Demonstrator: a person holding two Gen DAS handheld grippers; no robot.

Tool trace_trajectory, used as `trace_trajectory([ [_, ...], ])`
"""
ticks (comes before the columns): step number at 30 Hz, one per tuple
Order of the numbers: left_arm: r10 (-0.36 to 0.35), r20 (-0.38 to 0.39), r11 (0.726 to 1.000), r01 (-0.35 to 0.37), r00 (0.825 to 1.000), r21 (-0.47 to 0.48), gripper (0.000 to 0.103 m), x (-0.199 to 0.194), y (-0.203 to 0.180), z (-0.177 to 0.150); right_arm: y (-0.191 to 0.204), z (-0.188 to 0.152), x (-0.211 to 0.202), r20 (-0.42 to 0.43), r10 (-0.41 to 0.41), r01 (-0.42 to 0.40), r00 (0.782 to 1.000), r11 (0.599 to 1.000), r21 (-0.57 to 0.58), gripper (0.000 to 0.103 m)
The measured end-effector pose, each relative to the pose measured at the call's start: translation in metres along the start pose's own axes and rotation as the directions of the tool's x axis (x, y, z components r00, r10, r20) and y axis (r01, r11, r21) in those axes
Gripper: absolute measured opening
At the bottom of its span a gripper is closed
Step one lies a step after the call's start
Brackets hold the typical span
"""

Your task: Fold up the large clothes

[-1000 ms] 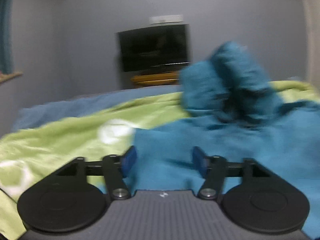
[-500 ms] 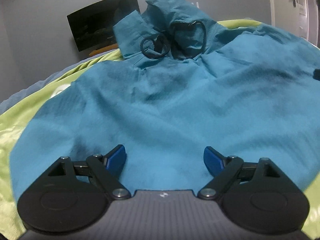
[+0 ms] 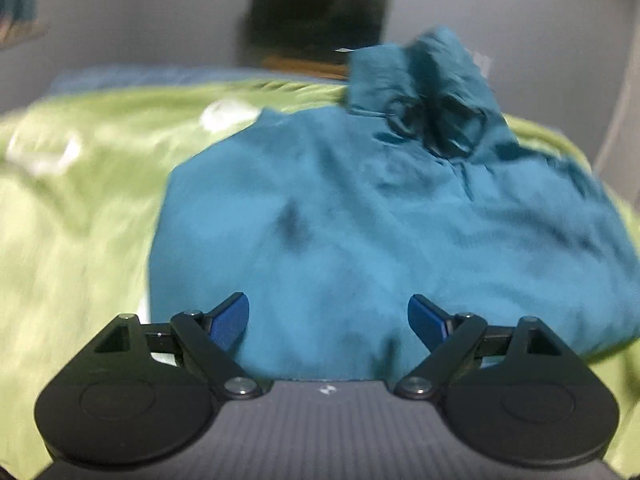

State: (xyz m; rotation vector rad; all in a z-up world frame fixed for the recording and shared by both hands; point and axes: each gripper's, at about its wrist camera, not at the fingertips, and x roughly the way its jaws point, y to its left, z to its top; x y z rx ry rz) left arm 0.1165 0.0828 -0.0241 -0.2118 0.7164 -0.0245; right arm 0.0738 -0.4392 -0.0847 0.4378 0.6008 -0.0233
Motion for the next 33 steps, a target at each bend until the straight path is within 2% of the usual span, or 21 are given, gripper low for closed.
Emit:
trace_trajectory([
  [2, -0.066, -0.050, 0.992, 0.060, 0.997, -0.115, 0.086, -0.008, 0.016, -0.004, -0.007, -0.007, -0.002, -0.043, 0.033, -0.031, 0.999, 0.998, 0.061, 0.086],
  [4, -0.169, -0.129, 0.960, 0.134, 0.977, -0.245, 0.086, -0.003, 0.032, -0.009, -0.009, -0.010, 0.002, -0.076, 0.062, -0.055, 0.995, 0.994, 0.095, 0.086],
  [5, -0.188, -0.155, 0.950, 0.139, 0.970, -0.279, 0.086, 0.002, 0.035, -0.012, -0.008, -0.012, 0.005, -0.087, 0.073, -0.064, 0.994, 0.992, 0.108, 0.086],
  [9, -0.169, -0.188, 0.954, 0.113, 0.968, -0.276, 0.086, 0.018, 0.035, -0.017, -0.003, -0.021, 0.018, -0.137, 0.121, -0.105, 0.983, 0.988, 0.117, 0.086],
  [12, -0.158, -0.157, 0.947, 0.105, 0.975, -0.303, 0.086, 0.034, 0.037, -0.018, -0.003, -0.023, 0.031, -0.139, 0.150, -0.134, 0.979, 0.984, 0.121, 0.086],
  [14, -0.158, -0.106, 0.922, 0.108, 0.982, -0.372, 0.086, 0.044, 0.048, -0.017, -0.007, -0.020, 0.040, -0.102, 0.176, -0.160, 0.979, 0.975, 0.152, 0.088],
  [16, -0.159, -0.050, 0.883, 0.119, 0.986, -0.453, 0.086, 0.050, 0.060, -0.018, -0.014, -0.018, 0.049, -0.051, 0.200, -0.186, 0.979, 0.963, 0.194, 0.088],
  [17, -0.156, -0.038, 0.879, 0.121, 0.987, -0.462, 0.086, 0.053, 0.064, -0.018, -0.018, -0.017, 0.054, -0.029, 0.208, -0.198, 0.978, 0.957, 0.213, 0.088],
  [20, -0.132, -0.051, 0.895, 0.097, 0.990, -0.436, 0.087, 0.064, 0.067, -0.017, -0.029, -0.014, 0.066, 0.038, 0.215, -0.218, 0.976, 0.948, 0.232, 0.086],
  [21, -0.119, -0.044, 0.900, 0.089, 0.992, -0.427, 0.085, 0.064, 0.066, -0.016, -0.034, -0.014, 0.064, 0.066, 0.209, -0.219, 0.976, 0.943, 0.250, 0.080],
  [22, -0.105, -0.040, 0.908, 0.079, 0.994, -0.412, 0.076, 0.063, 0.063, -0.015, -0.037, -0.014, 0.063, 0.094, 0.188, -0.206, 0.978, 0.941, 0.267, 0.063],
  [23, -0.087, -0.035, 0.923, 0.067, 0.996, -0.380, 0.071, 0.061, 0.060, -0.013, -0.041, -0.014, 0.063, 0.108, 0.176, -0.200, 0.978, 0.938, 0.282, 0.051],
  [25, -0.078, -0.020, 0.956, 0.070, 0.997, -0.285, 0.046, 0.057, 0.049, -0.009, -0.041, -0.013, 0.057, 0.118, 0.194, -0.221, 0.974, 0.934, 0.281, 0.019],
  [27, -0.048, 0.011, 0.980, 0.050, 0.999, -0.192, 0.030, 0.049, 0.037, -0.005, -0.033, -0.013, 0.044, 0.127, 0.200, -0.226, 0.971, 0.944, 0.242, 0.015],
  [28, -0.047, 0.020, 0.983, 0.049, 0.999, -0.178, 0.023, 0.046, 0.037, -0.003, -0.028, -0.014, 0.036, 0.125, 0.200, -0.224, 0.972, 0.949, 0.224, 0.014],
  [33, -0.064, 0.040, 0.979, 0.071, 0.997, -0.191, 0.015, 0.024, 0.053, 0.005, -0.007, -0.019, -0.008, 0.094, 0.227, -0.239, 0.969, 0.959, 0.150, 0.014],
])
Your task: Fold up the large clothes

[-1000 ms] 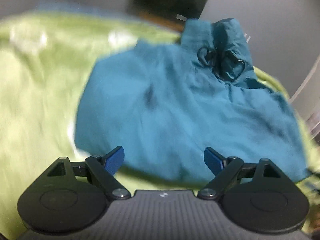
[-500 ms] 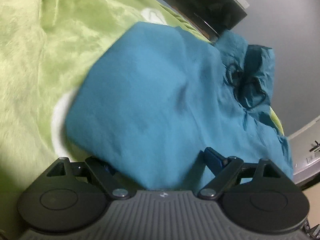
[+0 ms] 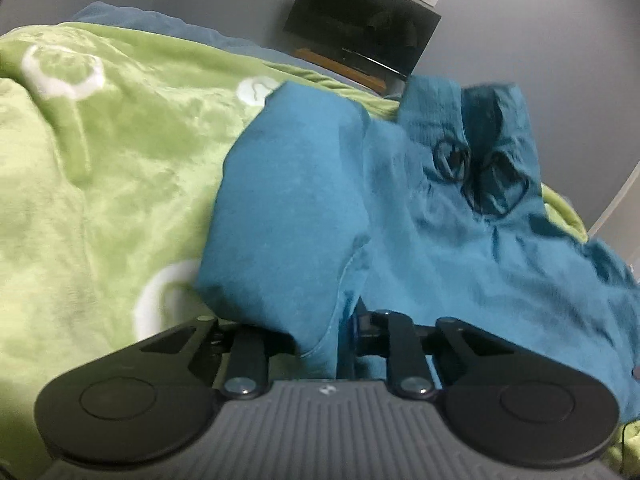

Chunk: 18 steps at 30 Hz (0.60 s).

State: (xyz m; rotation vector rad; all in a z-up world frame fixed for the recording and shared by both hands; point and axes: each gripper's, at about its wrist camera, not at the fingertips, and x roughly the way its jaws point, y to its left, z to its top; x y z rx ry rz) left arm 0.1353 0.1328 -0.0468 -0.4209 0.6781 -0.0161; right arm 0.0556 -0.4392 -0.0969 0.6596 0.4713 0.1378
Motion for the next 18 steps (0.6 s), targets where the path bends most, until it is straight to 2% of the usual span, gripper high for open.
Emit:
trace_trajectory([
  [6, -0.015, -0.022, 0.999, 0.016, 1.000, 0.052, 0.014, -0.041, -0.003, -0.004, 0.009, -0.014, -0.050, -0.093, 0.005, -0.006, 0.996, 1.000, -0.004, 0.014],
  [8, -0.013, -0.055, 0.999, 0.015, 0.998, 0.036, 0.016, -0.047, -0.001, -0.010, 0.009, -0.016, -0.062, -0.125, -0.024, 0.020, 0.992, 0.999, -0.037, 0.016],
  [9, -0.004, -0.081, 1.000, 0.005, 0.997, 0.023, 0.019, -0.047, 0.001, -0.011, 0.007, -0.016, -0.064, -0.135, -0.042, 0.036, 0.990, 0.998, -0.044, 0.019],
  [10, 0.010, -0.088, 1.000, -0.008, 0.996, 0.015, 0.024, -0.047, 0.002, -0.011, 0.005, -0.014, -0.066, -0.131, -0.063, 0.059, 0.989, 0.998, -0.036, 0.027],
  [11, 0.032, -0.085, 0.999, -0.031, 0.996, 0.009, 0.028, -0.049, 0.003, -0.009, 0.003, -0.011, -0.068, -0.117, -0.094, 0.092, 0.989, 0.996, -0.019, 0.031],
  [13, 0.064, -0.071, 0.998, -0.064, 0.995, 0.003, 0.035, -0.055, 0.003, -0.005, -0.001, -0.006, -0.072, -0.085, -0.138, 0.139, 0.987, 0.990, 0.001, 0.049],
  [14, 0.071, -0.062, 0.997, -0.071, 0.996, 0.001, 0.035, -0.060, 0.005, -0.005, 0.000, -0.002, -0.076, -0.050, -0.167, 0.167, 0.985, 0.986, -0.002, 0.053],
  [15, 0.080, -0.044, 0.997, -0.080, 0.996, -0.002, 0.037, -0.065, 0.006, -0.004, 0.000, 0.002, -0.080, -0.008, -0.206, 0.206, 0.979, 0.978, -0.019, 0.062],
  [16, 0.086, -0.031, 0.996, -0.086, 0.996, -0.005, 0.038, -0.072, 0.005, -0.007, 0.002, 0.007, -0.085, 0.048, -0.254, 0.257, 0.966, 0.965, -0.047, 0.070],
  [18, 0.103, -0.012, 0.995, -0.103, 0.995, -0.008, 0.039, -0.081, 0.003, -0.007, 0.012, 0.016, -0.096, 0.172, -0.319, 0.342, 0.932, 0.932, -0.124, 0.074],
])
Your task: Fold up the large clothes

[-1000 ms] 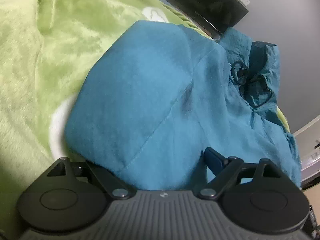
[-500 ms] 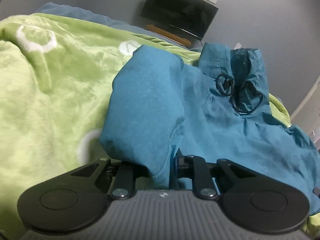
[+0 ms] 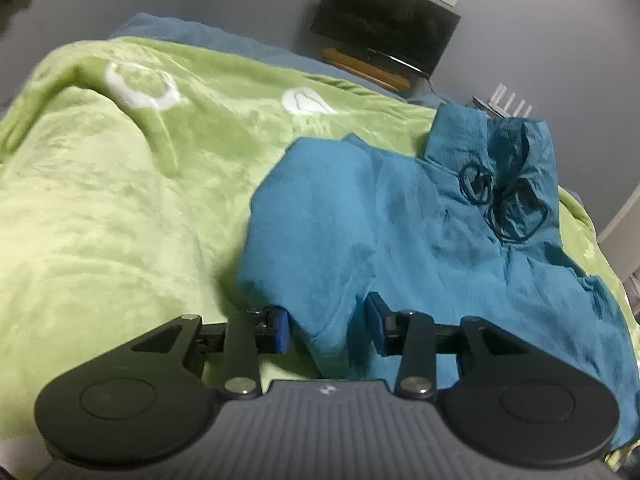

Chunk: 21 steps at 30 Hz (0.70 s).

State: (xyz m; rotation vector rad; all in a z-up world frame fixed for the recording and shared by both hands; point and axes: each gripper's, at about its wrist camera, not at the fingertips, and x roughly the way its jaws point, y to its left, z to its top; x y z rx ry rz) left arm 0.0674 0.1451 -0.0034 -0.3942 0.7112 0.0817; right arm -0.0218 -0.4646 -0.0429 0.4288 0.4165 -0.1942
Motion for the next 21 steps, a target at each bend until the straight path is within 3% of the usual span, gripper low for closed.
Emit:
trace_trajectory([
  [2, 0.023, 0.017, 1.000, -0.023, 1.000, 0.002, 0.039, -0.011, -0.003, -0.001, 0.007, 0.009, -0.009, 0.073, 0.007, -0.002, 0.997, 0.997, -0.073, 0.074],
  [5, 0.112, 0.104, 0.993, -0.114, 0.988, 0.013, 0.041, -0.029, -0.013, 0.001, 0.029, 0.020, -0.012, 0.079, 0.104, -0.086, 0.991, 0.975, -0.203, 0.076],
  [6, 0.151, 0.171, 0.987, -0.158, 0.974, 0.029, 0.050, -0.039, -0.017, 0.002, 0.039, 0.021, -0.012, 0.073, 0.126, -0.105, 0.989, 0.964, -0.246, 0.076],
  [7, 0.145, 0.237, 0.985, -0.163, 0.961, 0.058, 0.064, -0.048, -0.021, 0.004, 0.049, 0.021, -0.011, 0.066, 0.153, -0.127, 0.986, 0.948, -0.291, 0.077],
  [9, 0.084, 0.304, 0.985, -0.124, 0.949, 0.116, 0.085, -0.058, -0.032, 0.011, 0.073, 0.020, -0.003, 0.032, 0.201, -0.174, 0.979, 0.908, -0.380, 0.077],
  [10, 0.057, 0.304, 0.983, -0.107, 0.951, 0.149, 0.091, -0.058, -0.039, 0.015, 0.084, 0.020, 0.003, 0.007, 0.223, -0.200, 0.975, 0.887, -0.417, 0.077],
  [15, -0.073, 0.209, 0.940, -0.003, 0.975, 0.342, 0.091, -0.027, -0.101, 0.028, 0.136, 0.023, 0.055, -0.109, 0.239, -0.260, 0.965, 0.819, -0.511, 0.078],
  [18, -0.129, 0.154, 0.906, 0.053, 0.980, 0.421, 0.091, 0.004, -0.131, 0.024, 0.152, 0.022, 0.100, -0.165, 0.173, -0.235, 0.971, 0.821, -0.521, 0.073],
  [21, -0.122, 0.089, 0.876, 0.065, 0.989, 0.479, 0.091, 0.042, -0.153, 0.020, 0.154, 0.015, 0.139, -0.176, 0.075, -0.163, 0.981, 0.809, -0.564, 0.071],
])
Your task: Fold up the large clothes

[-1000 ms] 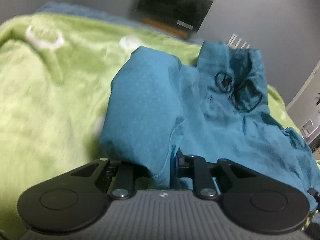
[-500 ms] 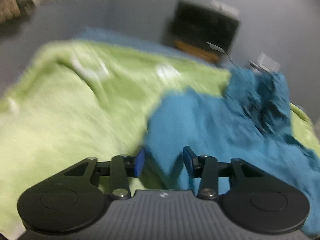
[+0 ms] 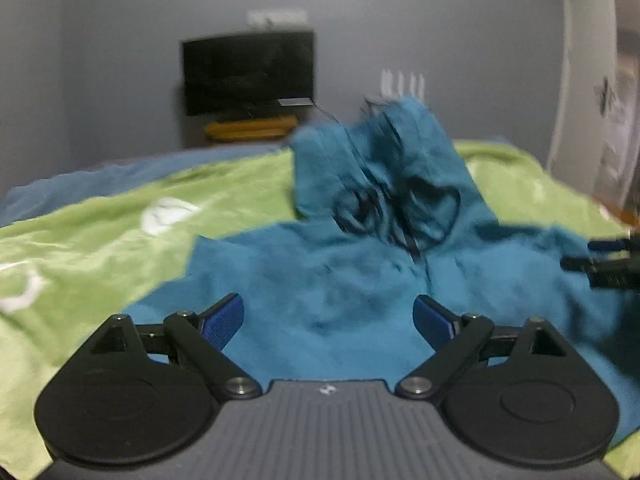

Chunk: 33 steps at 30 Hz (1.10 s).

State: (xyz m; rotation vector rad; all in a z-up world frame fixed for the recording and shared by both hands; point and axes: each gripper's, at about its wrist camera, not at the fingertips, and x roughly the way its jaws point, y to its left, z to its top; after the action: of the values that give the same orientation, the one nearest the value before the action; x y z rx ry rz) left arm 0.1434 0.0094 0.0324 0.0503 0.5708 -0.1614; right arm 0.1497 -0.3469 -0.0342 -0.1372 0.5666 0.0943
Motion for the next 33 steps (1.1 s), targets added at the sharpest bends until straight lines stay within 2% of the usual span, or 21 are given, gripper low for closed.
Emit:
trace_trajectory([
  [2, -0.004, -0.067, 0.999, 0.007, 0.998, 0.036, 0.093, 0.027, -0.001, -0.008, -0.005, -0.007, 0.028, -0.093, -0.054, 0.054, 0.994, 0.999, -0.003, 0.071],
  [3, 0.017, -0.101, 0.998, -0.011, 0.995, 0.061, 0.093, 0.042, 0.000, -0.013, -0.011, -0.012, 0.036, -0.143, -0.053, 0.056, 0.988, 0.998, 0.017, 0.071],
  [4, 0.054, -0.124, 0.996, -0.044, 0.991, 0.084, 0.093, 0.054, 0.002, -0.018, -0.014, -0.013, 0.039, -0.156, -0.044, 0.050, 0.987, 0.998, 0.037, 0.070],
  [6, 0.110, -0.162, 0.991, -0.095, 0.981, 0.095, 0.093, 0.070, 0.013, -0.031, -0.012, -0.002, 0.028, -0.061, -0.021, 0.024, 0.998, 0.999, 0.043, 0.070],
  [8, 0.084, -0.190, 0.996, -0.077, 0.978, 0.048, 0.093, 0.078, 0.028, -0.039, -0.010, 0.019, 0.020, 0.045, 0.033, -0.034, 0.998, 0.999, 0.040, 0.074],
  [11, 0.035, -0.186, 0.999, -0.041, 0.982, -0.027, 0.093, 0.076, 0.039, -0.036, -0.008, 0.063, 0.038, 0.108, 0.104, -0.112, 0.989, 0.992, 0.064, 0.075],
  [17, 0.017, -0.179, 0.999, -0.022, 0.984, -0.027, 0.093, 0.080, 0.038, -0.037, 0.005, 0.148, 0.123, 0.188, 0.207, -0.242, 0.960, 0.952, 0.189, 0.076],
  [19, 0.013, -0.183, 1.000, -0.017, 0.983, -0.018, 0.093, 0.086, 0.037, -0.039, 0.006, 0.163, 0.154, 0.188, 0.239, -0.281, 0.953, 0.928, 0.245, 0.081],
  [22, 0.002, -0.183, 1.000, -0.006, 0.983, -0.022, 0.095, 0.089, 0.037, -0.040, 0.004, 0.172, 0.191, 0.166, 0.225, -0.269, 0.960, 0.906, 0.327, 0.084],
  [23, -0.001, -0.183, 1.000, -0.003, 0.983, -0.025, 0.095, 0.091, 0.038, -0.041, 0.003, 0.172, 0.201, 0.159, 0.244, -0.285, 0.957, 0.894, 0.344, 0.084],
  [24, -0.004, -0.184, 1.000, -0.001, 0.983, -0.027, 0.096, 0.093, 0.038, -0.041, 0.002, 0.171, 0.207, 0.154, 0.277, -0.315, 0.948, 0.880, 0.355, 0.081],
  [25, -0.006, -0.184, 1.000, 0.001, 0.983, -0.027, 0.096, 0.094, 0.038, -0.042, 0.002, 0.170, 0.212, 0.147, 0.331, -0.362, 0.932, 0.864, 0.350, 0.057],
  [26, -0.007, -0.184, 1.000, 0.002, 0.983, -0.026, 0.096, 0.094, 0.038, -0.043, 0.005, 0.169, 0.213, 0.137, 0.337, -0.363, 0.932, 0.871, 0.330, 0.042],
  [27, -0.009, -0.184, 1.000, 0.004, 0.983, -0.027, 0.096, 0.095, 0.039, -0.044, 0.007, 0.167, 0.212, 0.138, 0.325, -0.352, 0.936, 0.885, 0.304, 0.008],
  [28, -0.011, -0.184, 1.000, 0.006, 0.983, -0.029, 0.096, 0.095, 0.039, -0.044, 0.008, 0.165, 0.206, 0.152, 0.327, -0.358, 0.933, 0.892, 0.275, 0.003],
  [33, -0.016, -0.170, 0.999, 0.010, 0.985, -0.037, 0.096, 0.093, 0.040, -0.046, 0.002, 0.138, 0.146, 0.291, 0.359, -0.405, 0.887, 0.907, 0.117, 0.002],
])
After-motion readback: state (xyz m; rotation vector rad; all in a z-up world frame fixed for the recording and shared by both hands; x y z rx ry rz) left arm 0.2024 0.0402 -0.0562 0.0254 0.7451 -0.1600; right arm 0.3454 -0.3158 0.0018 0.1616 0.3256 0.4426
